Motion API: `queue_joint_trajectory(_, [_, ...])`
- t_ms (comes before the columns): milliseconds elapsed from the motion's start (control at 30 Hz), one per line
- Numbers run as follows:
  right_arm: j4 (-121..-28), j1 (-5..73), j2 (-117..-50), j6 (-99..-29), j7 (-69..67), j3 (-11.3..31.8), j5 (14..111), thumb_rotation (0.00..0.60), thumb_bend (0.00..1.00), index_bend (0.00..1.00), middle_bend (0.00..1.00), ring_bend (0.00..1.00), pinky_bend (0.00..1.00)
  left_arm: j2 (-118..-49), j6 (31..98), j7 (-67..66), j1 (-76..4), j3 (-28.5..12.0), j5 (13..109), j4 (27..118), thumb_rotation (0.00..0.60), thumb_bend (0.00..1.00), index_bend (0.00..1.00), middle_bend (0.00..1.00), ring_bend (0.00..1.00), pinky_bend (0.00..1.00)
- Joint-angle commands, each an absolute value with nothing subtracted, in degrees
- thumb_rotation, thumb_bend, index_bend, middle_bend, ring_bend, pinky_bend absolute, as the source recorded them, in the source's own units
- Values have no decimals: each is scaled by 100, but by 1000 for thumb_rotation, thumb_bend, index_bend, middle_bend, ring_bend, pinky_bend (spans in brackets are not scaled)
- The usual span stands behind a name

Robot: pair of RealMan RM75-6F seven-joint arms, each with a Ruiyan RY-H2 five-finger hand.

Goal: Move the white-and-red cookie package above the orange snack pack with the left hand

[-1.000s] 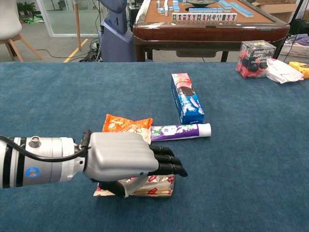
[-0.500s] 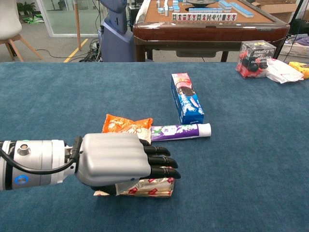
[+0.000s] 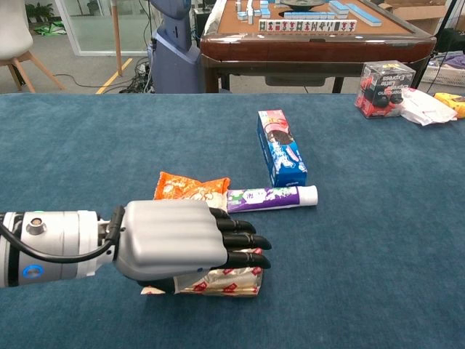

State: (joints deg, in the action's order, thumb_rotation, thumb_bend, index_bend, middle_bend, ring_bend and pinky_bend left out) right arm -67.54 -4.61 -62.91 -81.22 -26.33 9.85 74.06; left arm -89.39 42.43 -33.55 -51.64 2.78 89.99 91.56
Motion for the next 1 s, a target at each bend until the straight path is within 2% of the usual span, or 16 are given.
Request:
queue_joint_trajectory(33, [-6750, -462, -6292, -8121, -2641, 987, 7404, 600, 279, 317, 304, 170, 317, -9001, 4168, -3447, -5200, 231, 8902, 9147, 600, 828, 57, 0, 0, 165])
queue_joint_trajectory(333, [-6706, -468, -6300, -8109, -2694, 994, 7400, 600, 279, 317, 304, 170, 317, -9149, 4006, -3820, -5273, 124, 8514, 9070, 600, 827, 62, 0, 0, 165])
queue_joint_trajectory(733, [-6674, -482, -6304, -8122, -2746, 1007, 7402, 600, 279, 317, 304, 170, 317, -9068, 4086, -4038, -5253, 219, 8370, 9128, 600, 826, 204, 0, 0, 165])
queue_joint_trajectory(1000, [-6686, -482, -6301, -8124, -2739, 1001, 7419, 600, 279, 317, 304, 170, 317, -8843, 4118, -4157, -5188, 341, 8226, 9162, 600, 825, 237, 0, 0, 164])
